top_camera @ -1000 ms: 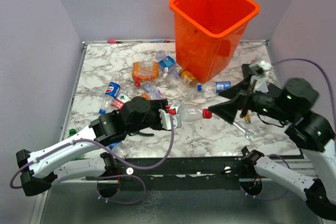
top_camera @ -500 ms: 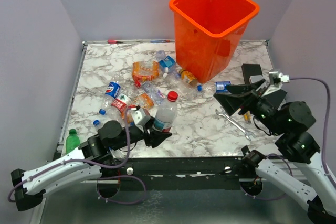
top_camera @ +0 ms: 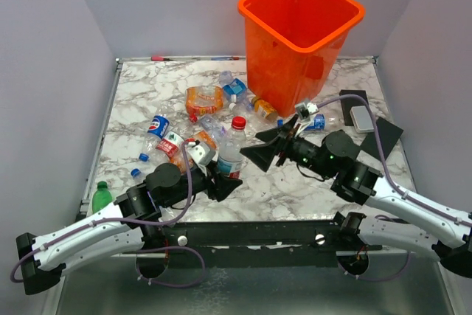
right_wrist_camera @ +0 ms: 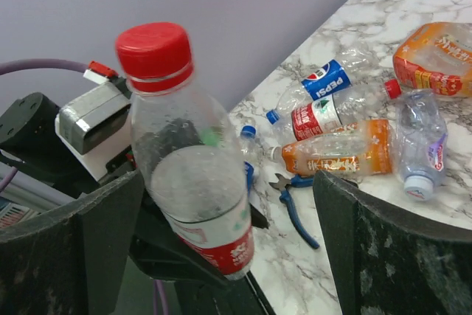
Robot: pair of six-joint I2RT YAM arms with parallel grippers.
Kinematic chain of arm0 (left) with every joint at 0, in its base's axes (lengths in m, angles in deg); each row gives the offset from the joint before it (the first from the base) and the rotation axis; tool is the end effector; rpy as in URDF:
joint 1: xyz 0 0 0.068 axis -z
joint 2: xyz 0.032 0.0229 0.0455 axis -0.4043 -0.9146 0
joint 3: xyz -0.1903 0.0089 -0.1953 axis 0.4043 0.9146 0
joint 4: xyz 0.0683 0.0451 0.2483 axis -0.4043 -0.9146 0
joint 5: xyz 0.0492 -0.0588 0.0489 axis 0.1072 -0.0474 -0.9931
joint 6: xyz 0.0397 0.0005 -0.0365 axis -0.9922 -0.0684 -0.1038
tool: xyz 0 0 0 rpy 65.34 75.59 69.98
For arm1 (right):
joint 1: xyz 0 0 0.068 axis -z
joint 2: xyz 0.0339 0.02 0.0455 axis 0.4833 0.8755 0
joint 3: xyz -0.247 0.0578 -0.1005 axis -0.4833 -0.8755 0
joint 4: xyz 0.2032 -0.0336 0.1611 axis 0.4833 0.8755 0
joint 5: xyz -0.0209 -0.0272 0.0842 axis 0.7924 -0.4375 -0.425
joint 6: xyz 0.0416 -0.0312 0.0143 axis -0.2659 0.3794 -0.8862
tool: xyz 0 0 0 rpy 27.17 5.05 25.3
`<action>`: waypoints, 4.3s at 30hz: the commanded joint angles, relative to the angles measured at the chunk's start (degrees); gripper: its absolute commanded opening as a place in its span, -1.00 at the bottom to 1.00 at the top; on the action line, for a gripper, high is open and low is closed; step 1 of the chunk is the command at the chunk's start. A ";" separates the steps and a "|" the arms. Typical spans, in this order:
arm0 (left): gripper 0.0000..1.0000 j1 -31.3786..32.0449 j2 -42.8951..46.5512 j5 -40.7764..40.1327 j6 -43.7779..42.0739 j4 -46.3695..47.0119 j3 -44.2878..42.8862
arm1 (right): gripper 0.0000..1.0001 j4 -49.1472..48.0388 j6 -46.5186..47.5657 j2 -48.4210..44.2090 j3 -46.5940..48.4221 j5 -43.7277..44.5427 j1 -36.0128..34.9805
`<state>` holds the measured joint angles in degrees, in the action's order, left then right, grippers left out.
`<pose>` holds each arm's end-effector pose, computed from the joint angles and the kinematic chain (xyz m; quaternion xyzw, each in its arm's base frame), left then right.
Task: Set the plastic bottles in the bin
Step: Place the plastic bottle in the trash bin.
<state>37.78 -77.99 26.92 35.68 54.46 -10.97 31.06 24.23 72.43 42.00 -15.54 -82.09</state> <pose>0.0703 -0.1291 0.2917 0.2634 0.6939 -0.4319 0.5125 0.1232 0.1686 0.3629 -0.1534 0.6688 0.5060 0.5226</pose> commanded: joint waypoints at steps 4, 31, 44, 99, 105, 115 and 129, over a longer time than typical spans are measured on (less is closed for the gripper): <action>-0.58 -1.87 -1.03 3.56 2.48 2.12 0.02 | 0.99 -10.76 3.01 2.41 1.14 10.28 -4.24; -0.62 -1.95 0.26 1.31 -0.21 11.43 6.40 | -0.09 8.88 -6.57 16.39 13.20 1.15 -4.29; 0.50 -1.94 -1.97 -1.33 0.30 14.92 10.23 | -0.99 7.39 -10.01 16.65 16.58 -2.66 -4.47; 0.98 -1.82 11.38 -16.52 -3.14 8.94 8.34 | -0.99 18.21 13.39 62.52 90.39 8.57 33.41; 0.98 -1.86 11.28 -16.68 -3.21 8.91 8.36 | -0.99 19.84 16.16 63.72 83.59 4.51 33.33; 0.98 -1.85 8.35 -15.55 -3.53 8.94 7.96 | -0.99 27.73 23.30 65.84 82.32 1.36 31.84; 0.98 -1.86 7.85 -15.78 -3.48 8.95 7.84 | 0.89 30.98 17.46 63.58 91.35 2.30 31.74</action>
<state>36.12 -70.10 10.33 32.75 63.49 -1.51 60.68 44.88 137.47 126.67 -10.69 -49.74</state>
